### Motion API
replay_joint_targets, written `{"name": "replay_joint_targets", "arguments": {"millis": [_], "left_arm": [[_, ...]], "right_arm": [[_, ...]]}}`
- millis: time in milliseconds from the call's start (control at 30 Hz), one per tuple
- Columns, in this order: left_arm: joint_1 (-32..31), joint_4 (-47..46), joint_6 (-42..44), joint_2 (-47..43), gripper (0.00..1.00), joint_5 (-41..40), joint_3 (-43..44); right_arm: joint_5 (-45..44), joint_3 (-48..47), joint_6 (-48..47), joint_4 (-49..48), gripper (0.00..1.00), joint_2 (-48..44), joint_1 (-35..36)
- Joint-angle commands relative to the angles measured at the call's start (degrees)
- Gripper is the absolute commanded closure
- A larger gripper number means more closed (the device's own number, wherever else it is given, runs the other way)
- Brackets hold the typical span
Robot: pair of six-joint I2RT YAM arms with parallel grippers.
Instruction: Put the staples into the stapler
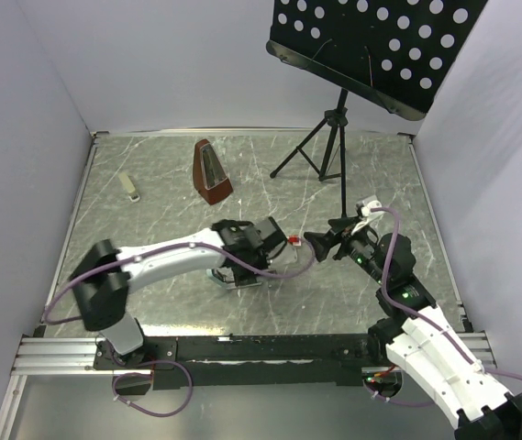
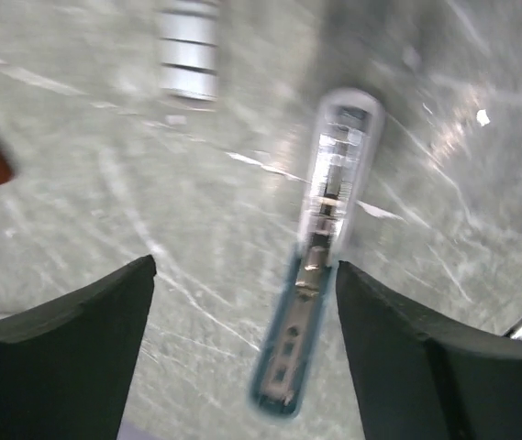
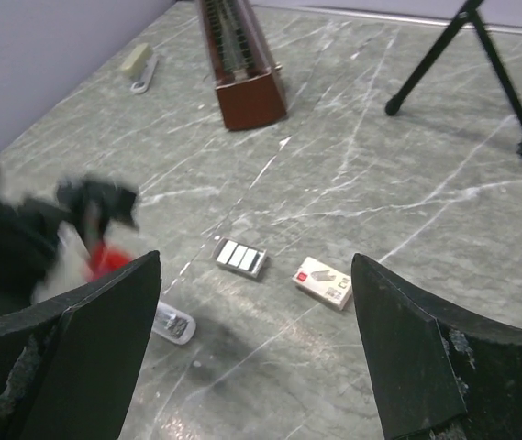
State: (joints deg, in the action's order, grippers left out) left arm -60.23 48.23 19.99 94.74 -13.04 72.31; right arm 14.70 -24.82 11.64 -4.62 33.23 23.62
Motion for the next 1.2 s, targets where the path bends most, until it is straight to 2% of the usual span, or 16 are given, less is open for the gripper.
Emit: {"name": "replay_joint_targets", "arguments": {"millis": [0,100,133,200,333,467,600,667,833,1167], "left_arm": [[4.84,-6.91,-6.79,-9.65,0.13,-1.99,1.69],[9.5,-10.16,-10.05,-15.53,0.1,-1.64,0.03],[10.64,-11.13,-10.93,-17.29,0.04,-1.9,-1.55],[14.25,-14.8,-13.91,-22.3,0.01,-3.04,-3.48],[22.15,-22.81,-21.37,-31.26,0.03,-4.01,-10.77],[31.64,-30.02,-29.46,-40.5,0.03,-2.96,-17.02],[36.58,-34.42,-34.21,-46.04,0.03,-6.12,-22.82],[39.39,-36.18,-37.12,-49.46,0.03,-5.08,-24.41],[41.42,-37.77,-40.82,-55.97,0.03,-6.91,-26.96],[41.42,-36.98,-39.59,-58.26,0.03,-8.67,-27.22]], "right_arm": [[7.08,-3.39,-1.97,-1.27,0.09,4.37,0.03],[11.13,-4.62,-2.58,-1.7,0.07,8.51,1.08],[11.66,-4.8,-2.93,-1.97,0.07,9.3,1.6],[12.02,-5.76,-4.51,-1.97,0.06,12.2,3.53],[12.55,-9.54,-9.34,0.66,0.06,19.4,9.15],[10.88,-16.46,-16.8,4.36,0.06,31.59,17.84],[10.35,-22.54,-21.21,10.23,0.09,41.89,21.82],[9.91,-26.57,-24.01,12.35,0.13,47.26,23.05],[7.98,-34.93,-28.68,19.9,0.21,58.41,27.35],[2.01,-40.66,-31.15,25.28,0.36,69.07,31.14]]}}
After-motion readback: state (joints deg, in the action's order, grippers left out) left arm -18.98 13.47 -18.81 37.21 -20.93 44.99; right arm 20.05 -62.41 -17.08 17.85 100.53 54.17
